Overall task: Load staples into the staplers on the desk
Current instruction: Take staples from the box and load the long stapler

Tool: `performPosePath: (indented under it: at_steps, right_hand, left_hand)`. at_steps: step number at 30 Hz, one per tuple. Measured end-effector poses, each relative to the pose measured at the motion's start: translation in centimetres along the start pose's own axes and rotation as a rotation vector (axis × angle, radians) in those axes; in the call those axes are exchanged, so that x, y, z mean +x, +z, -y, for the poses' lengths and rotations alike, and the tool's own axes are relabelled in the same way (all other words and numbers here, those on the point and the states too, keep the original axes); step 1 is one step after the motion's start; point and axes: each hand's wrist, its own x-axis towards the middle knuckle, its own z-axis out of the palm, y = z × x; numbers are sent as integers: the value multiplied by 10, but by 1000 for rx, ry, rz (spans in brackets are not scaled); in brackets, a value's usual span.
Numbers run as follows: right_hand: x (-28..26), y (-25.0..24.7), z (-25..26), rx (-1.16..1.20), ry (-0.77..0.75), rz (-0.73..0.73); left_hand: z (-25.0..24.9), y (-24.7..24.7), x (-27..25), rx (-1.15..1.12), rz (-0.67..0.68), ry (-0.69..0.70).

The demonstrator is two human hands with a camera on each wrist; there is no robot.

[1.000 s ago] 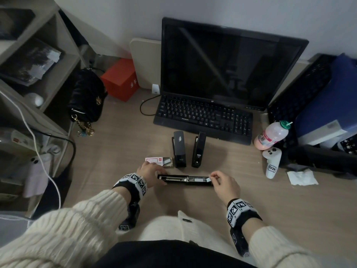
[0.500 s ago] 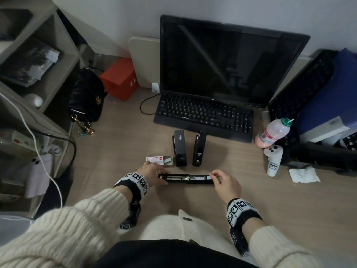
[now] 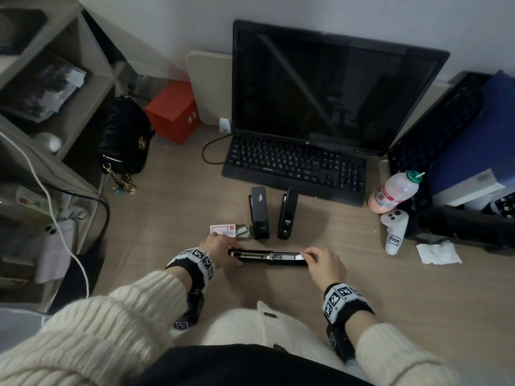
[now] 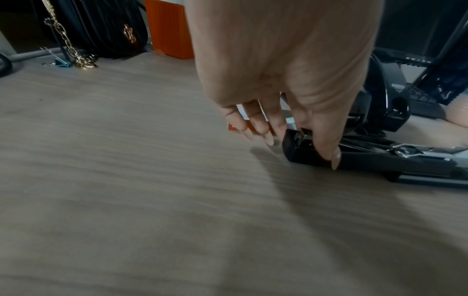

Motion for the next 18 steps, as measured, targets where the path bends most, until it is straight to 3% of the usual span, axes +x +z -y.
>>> performPosePath:
  at_steps: [9, 18]
  right_hand:
    - [3, 4, 4, -88, 23, 30]
    - [6, -2, 1, -80, 51, -30]
  left_hand:
    - [5, 6, 7, -19, -2, -15]
    - [10, 6, 11, -35, 7, -26]
